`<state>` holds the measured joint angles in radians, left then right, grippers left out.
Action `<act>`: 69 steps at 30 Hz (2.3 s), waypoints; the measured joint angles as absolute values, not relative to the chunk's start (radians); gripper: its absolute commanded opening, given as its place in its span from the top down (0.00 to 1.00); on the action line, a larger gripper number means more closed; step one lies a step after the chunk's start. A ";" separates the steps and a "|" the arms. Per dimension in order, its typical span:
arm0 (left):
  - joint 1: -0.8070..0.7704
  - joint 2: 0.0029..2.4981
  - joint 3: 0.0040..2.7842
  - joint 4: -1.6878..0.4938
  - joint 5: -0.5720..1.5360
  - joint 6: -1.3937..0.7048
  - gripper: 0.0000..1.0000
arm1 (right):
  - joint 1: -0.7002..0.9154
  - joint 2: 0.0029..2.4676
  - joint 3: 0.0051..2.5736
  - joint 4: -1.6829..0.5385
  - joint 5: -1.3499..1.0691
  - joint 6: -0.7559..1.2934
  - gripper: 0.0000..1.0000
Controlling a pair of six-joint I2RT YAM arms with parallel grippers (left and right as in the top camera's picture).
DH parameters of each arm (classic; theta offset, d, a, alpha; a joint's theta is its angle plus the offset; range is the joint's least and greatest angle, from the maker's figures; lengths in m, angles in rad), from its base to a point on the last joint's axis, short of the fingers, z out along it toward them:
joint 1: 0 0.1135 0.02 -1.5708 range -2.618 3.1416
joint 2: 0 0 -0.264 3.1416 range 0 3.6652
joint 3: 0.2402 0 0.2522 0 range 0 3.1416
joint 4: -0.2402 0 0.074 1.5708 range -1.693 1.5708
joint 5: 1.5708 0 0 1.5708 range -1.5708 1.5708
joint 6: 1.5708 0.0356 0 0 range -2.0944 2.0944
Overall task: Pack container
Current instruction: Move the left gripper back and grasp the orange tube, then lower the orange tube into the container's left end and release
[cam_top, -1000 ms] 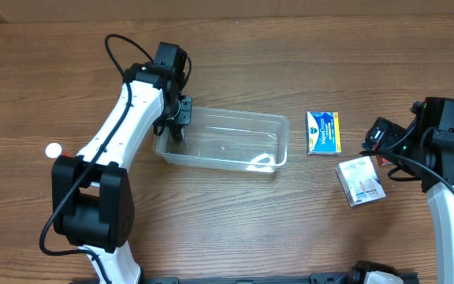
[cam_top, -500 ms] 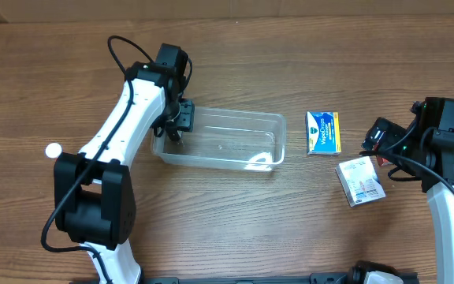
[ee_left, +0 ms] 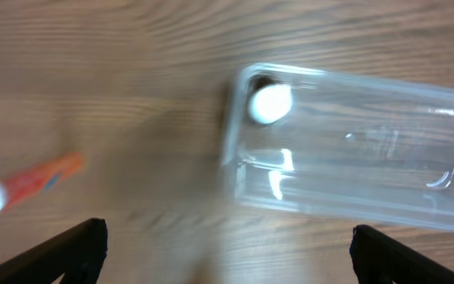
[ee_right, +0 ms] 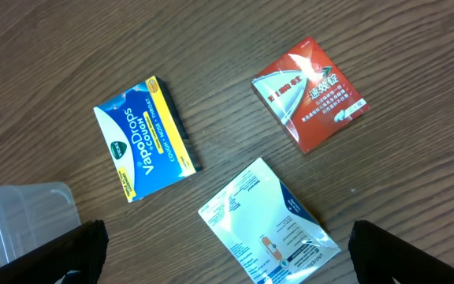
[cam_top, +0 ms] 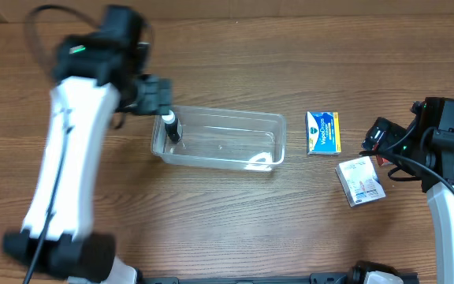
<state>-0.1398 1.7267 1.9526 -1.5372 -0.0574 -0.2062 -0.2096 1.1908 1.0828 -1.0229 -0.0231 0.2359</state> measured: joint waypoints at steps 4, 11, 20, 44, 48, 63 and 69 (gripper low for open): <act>0.003 1.552 1.936 -1.662 -0.061 -0.228 0.00 | -0.210 1.191 1.083 -1.022 -0.023 0.236 0.00; 0.204 1.127 1.585 -1.572 -0.072 -0.258 0.00 | -0.210 1.191 1.084 -1.022 -0.023 0.236 0.00; 0.507 1.353 1.458 -1.332 -0.009 -0.205 0.00 | -0.210 1.191 1.085 -1.021 -0.043 0.236 0.00; 0.517 1.775 1.440 -1.119 0.022 -0.155 0.59 | -0.210 1.191 1.085 -1.021 -0.045 0.235 0.00; 0.517 1.775 1.440 -1.129 0.019 -0.156 0.71 | -0.210 1.191 1.085 -1.021 -0.045 0.235 0.00; 0.488 1.763 1.510 -1.282 0.072 -0.157 0.96 | -0.210 1.191 1.085 -1.020 -0.045 0.235 0.00; 0.224 1.603 1.714 -1.430 0.130 -0.138 0.96 | -0.210 1.191 1.085 -1.021 -0.045 0.235 0.00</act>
<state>0.2241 1.6032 1.7142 -1.4303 0.1299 -0.1379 -0.2096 1.1908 1.0847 -1.0206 -0.0448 0.2352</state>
